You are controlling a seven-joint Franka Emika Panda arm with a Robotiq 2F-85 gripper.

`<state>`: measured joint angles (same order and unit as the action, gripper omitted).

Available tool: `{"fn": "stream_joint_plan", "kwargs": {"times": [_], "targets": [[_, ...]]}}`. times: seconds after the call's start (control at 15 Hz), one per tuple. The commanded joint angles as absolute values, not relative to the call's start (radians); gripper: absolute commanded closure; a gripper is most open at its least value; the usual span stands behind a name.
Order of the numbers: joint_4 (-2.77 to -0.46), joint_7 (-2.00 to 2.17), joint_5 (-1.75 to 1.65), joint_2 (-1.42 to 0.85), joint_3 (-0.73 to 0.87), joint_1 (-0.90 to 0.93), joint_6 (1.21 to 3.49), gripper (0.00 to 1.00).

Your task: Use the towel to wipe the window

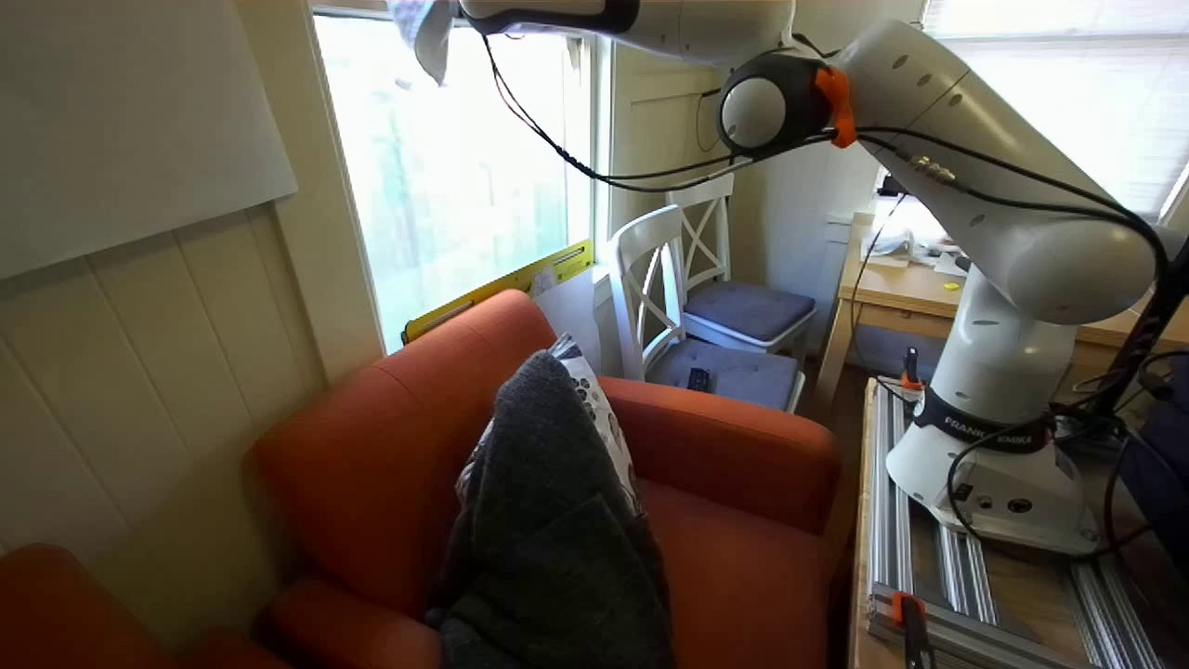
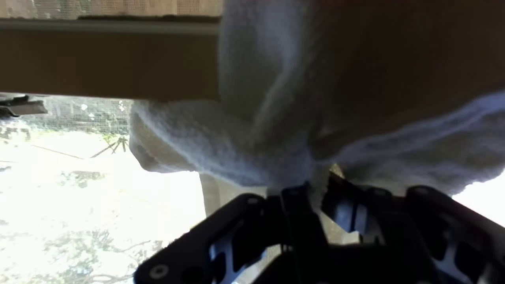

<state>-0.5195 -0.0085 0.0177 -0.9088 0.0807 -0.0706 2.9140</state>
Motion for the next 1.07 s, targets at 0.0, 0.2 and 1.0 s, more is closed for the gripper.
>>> {"fn": "stream_joint_plan", "kwargs": {"times": [0.0,0.2,1.0], "targets": [[-0.558,-0.031,0.011,-0.85,0.086,-0.081,2.815,0.97],[-0.574,-0.077,0.019,-0.813,0.071,-0.097,2.711,0.97],[-0.584,-0.379,0.222,-0.712,-0.183,-0.268,2.288,0.97]]}}
